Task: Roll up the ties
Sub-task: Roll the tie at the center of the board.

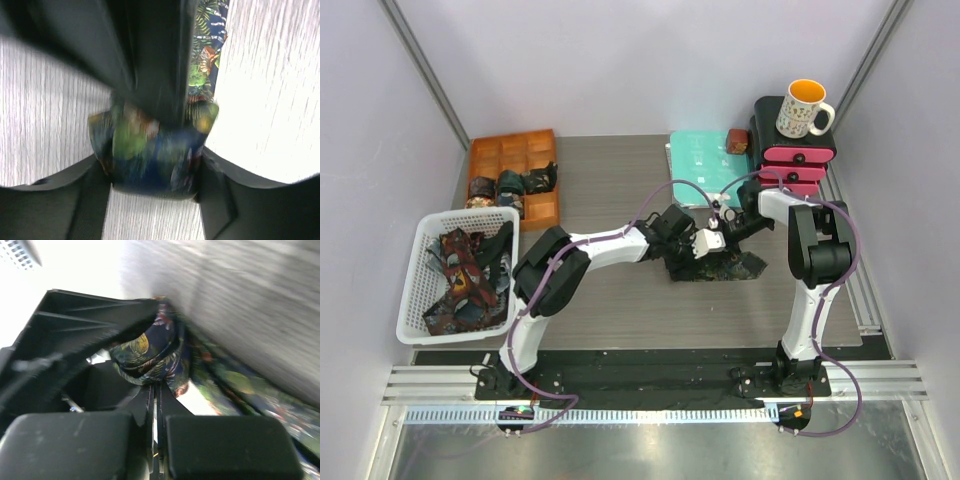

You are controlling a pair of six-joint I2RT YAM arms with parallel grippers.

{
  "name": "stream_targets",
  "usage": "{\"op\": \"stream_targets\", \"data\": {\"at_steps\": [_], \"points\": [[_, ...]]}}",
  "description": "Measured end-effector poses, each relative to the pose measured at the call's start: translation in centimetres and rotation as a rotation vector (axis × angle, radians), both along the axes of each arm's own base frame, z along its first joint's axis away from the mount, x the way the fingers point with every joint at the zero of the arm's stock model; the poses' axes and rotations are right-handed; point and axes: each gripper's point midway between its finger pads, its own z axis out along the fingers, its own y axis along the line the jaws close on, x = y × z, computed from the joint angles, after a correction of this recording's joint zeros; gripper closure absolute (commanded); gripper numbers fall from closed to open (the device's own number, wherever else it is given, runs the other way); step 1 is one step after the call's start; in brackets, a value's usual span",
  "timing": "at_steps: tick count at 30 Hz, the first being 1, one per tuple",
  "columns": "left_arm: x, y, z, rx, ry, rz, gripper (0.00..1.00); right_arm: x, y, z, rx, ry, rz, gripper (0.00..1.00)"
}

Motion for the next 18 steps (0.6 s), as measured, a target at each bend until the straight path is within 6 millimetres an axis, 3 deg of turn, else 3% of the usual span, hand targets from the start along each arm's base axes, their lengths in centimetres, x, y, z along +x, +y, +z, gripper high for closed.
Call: {"op": "stream_targets", "data": {"at_steps": [10, 18], "points": [[-1.8, 4.1, 0.5, 0.008, 0.095, -0.001, 0.16, 0.0, -2.4, -2.8, -0.147, 0.025, -0.013, 0.99], [-2.9, 6.1, 0.8, -0.056, 0.118, 0.035, 0.07, -0.1, -2.4, -3.1, -0.167, 0.024, -0.003, 0.99]]}}
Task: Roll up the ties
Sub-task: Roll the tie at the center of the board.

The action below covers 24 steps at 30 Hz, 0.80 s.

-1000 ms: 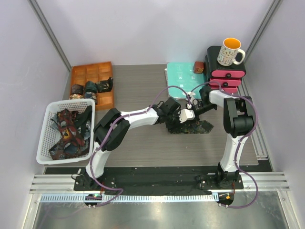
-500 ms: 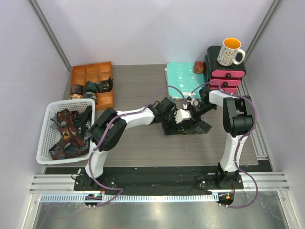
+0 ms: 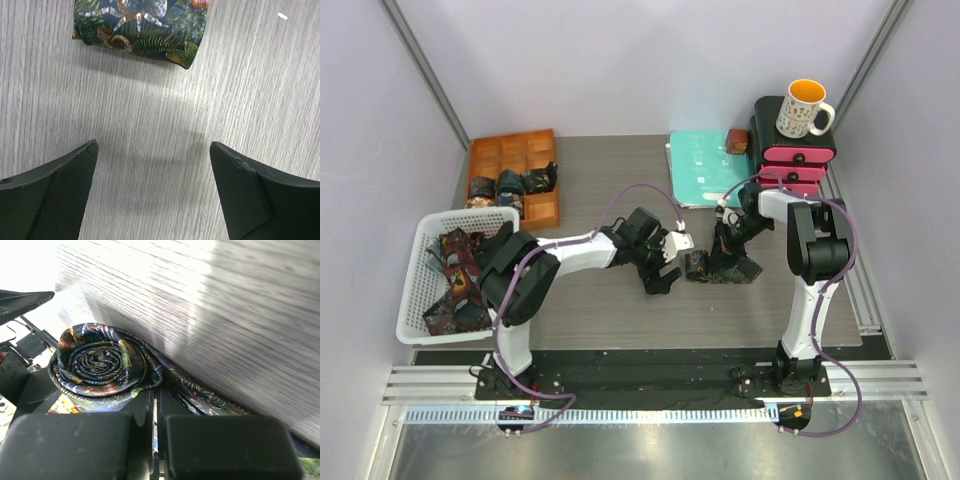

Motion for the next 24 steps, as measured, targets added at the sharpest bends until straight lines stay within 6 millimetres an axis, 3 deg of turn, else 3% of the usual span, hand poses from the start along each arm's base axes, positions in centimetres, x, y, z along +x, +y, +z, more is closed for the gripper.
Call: {"op": "stream_targets", "data": {"at_steps": [9, 12, 19, 24], "points": [[1.5, -2.3, 1.1, -0.120, -0.107, -0.054, 0.09, -0.5, 2.0, -0.2, 0.019, 0.004, 0.059, 0.99], [1.9, -3.0, 0.7, -0.124, -0.123, -0.070, 0.13, -0.8, 3.1, -0.2, 0.043, 0.015, 0.072, 0.99], [1.5, -3.6, -0.2, -0.103, -0.138, -0.107, 0.34, -1.0, 4.2, -0.2, 0.079, 0.035, 0.061, 0.99], [1.3, -3.6, -0.1, -0.101, -0.144, -0.127, 0.37, -1.1, 4.7, -0.2, 0.088, 0.040, 0.060, 0.99]]}}
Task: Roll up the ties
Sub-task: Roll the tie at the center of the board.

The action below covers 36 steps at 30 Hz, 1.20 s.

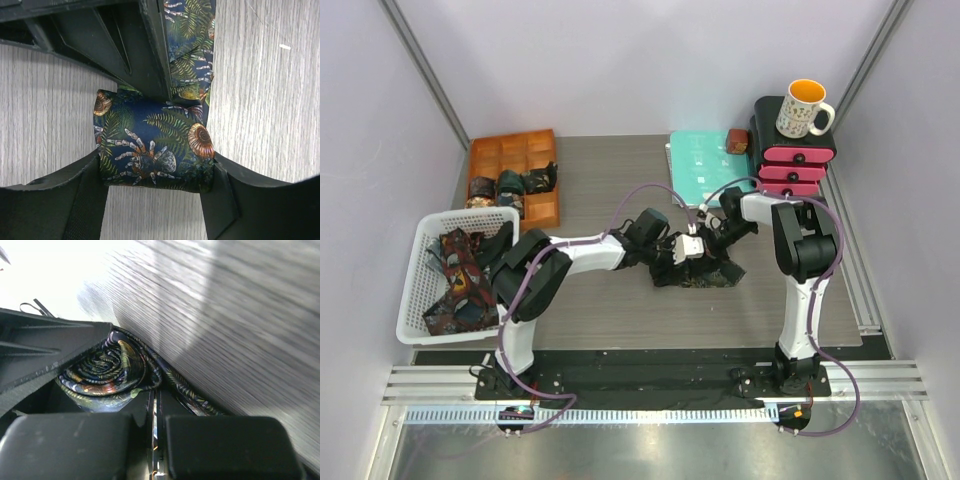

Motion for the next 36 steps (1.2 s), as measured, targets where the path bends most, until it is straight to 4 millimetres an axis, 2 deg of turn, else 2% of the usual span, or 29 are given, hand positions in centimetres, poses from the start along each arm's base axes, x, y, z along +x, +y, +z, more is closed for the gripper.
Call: {"op": "stream_targets", "data": {"at_steps": [4, 9, 12, 15, 17, 19, 21, 24, 29, 36], "points": [[-0.1, 0.1, 0.3, 0.015, 0.009, 0.001, 0.44, -0.2, 0.7, 0.0, 0.003, 0.010, -0.003, 0.99], [-0.1, -0.3, 1.1, 0.061, 0.014, 0.006, 0.45, -0.2, 1.9, 0.0, 0.011, 0.023, -0.022, 0.99], [-0.1, -0.6, 1.0, 0.103, 0.012, 0.007, 0.52, -0.2, 2.7, 0.1, 0.036, 0.030, -0.037, 0.99], [-0.1, -0.4, 0.8, 0.159, -0.006, 0.007, 0.59, -0.2, 3.0, 0.1, 0.059, 0.031, -0.048, 0.90], [-0.2, -0.4, 0.6, 0.190, -0.018, 0.009, 0.62, -0.1, 2.9, 0.3, 0.073, 0.028, -0.052, 0.78], [-0.2, -0.3, 0.4, 0.219, -0.032, 0.013, 0.63, 0.0, 2.8, 0.4, 0.087, 0.030, -0.060, 0.65], [-0.2, -0.2, -0.1, 0.248, -0.039, 0.020, 0.64, 0.2, 2.3, 0.7, 0.100, 0.036, -0.071, 0.62], [-0.3, -0.3, -0.4, 0.270, -0.040, 0.025, 0.65, 0.5, 1.0, 1.1, 0.101, 0.029, -0.087, 0.61], [-0.8, -1.6, -0.7, 0.268, -0.041, 0.007, 0.65, 0.6, -1.5, 2.1, 0.088, 0.002, -0.134, 0.60], [-0.9, -2.0, -0.8, 0.264, -0.042, 0.005, 0.65, 0.4, -1.6, 4.8, 0.120, -0.050, -0.142, 0.55]]}}
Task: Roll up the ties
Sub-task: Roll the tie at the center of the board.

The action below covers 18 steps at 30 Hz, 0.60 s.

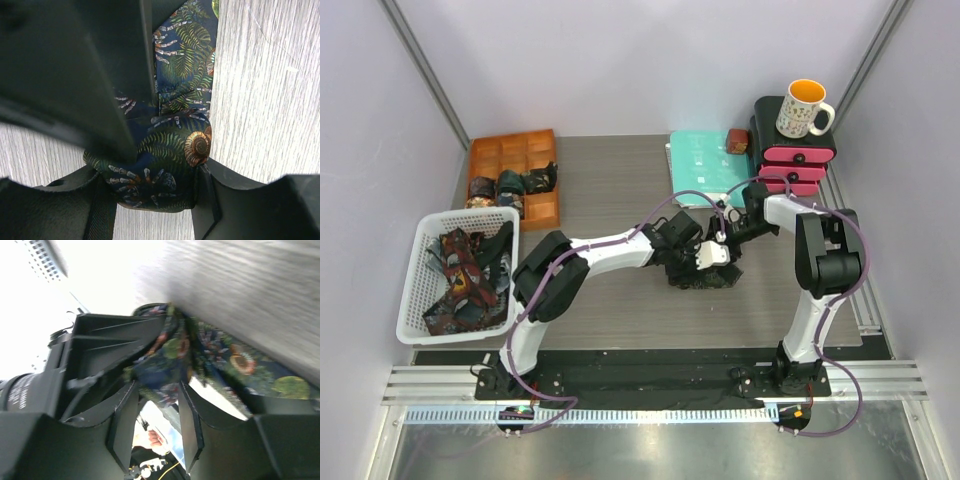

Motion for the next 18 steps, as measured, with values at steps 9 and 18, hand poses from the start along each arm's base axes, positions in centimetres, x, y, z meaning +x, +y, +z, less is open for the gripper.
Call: {"op": "stream_targets", "data": {"at_steps": [9, 18], "points": [[-0.2, -0.1, -0.3, -0.007, 0.002, -0.003, 0.64, -0.3, 0.4, 1.5, 0.046, -0.023, 0.009, 0.52], [-0.2, -0.2, -0.1, -0.015, 0.001, -0.007, 0.55, -2.0, 1.2, -0.5, 0.033, 0.003, 0.052, 0.99]]}}
